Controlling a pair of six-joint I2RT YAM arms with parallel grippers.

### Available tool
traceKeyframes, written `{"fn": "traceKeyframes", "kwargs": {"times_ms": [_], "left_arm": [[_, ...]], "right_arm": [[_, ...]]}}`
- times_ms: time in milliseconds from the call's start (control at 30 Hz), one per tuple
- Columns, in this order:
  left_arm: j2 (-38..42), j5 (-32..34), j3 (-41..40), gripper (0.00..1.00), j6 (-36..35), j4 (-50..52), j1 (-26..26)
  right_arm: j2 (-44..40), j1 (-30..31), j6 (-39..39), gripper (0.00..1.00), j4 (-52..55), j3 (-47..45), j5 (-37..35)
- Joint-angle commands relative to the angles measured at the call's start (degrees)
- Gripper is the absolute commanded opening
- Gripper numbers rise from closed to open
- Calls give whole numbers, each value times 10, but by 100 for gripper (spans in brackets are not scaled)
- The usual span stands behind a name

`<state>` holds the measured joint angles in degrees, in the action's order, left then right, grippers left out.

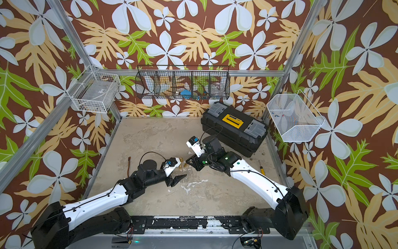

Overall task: Open the lipstick cap
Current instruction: Open the cover of the lipstick.

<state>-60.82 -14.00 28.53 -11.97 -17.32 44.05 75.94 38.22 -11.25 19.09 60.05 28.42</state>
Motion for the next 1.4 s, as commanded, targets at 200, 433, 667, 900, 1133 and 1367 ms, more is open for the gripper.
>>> {"fn": "traceKeyframes", "kwargs": {"times_ms": [200, 433, 667, 900, 1133, 1367], "left_arm": [[-32, -22, 12, 65, -11, -43, 1], [-35, -14, 12, 52, -10, -56, 0], [-34, -24, 15, 42, -16, -51, 0], [-34, -24, 16, 36, -17, -45, 1], [-31, -16, 14, 23, -22, -40, 0], [-30, -13, 14, 17, -21, -40, 1]], "right_arm": [[0, 0, 8, 20, -6, 0, 48], [-1, 0, -4, 20, -24, -5, 51], [1, 0, -14, 20, -34, -4, 52], [5, 1, -17, 20, -35, -4, 52], [4, 1, -17, 20, -36, -5, 52], [2, 1, -18, 25, -38, -8, 52]]}}
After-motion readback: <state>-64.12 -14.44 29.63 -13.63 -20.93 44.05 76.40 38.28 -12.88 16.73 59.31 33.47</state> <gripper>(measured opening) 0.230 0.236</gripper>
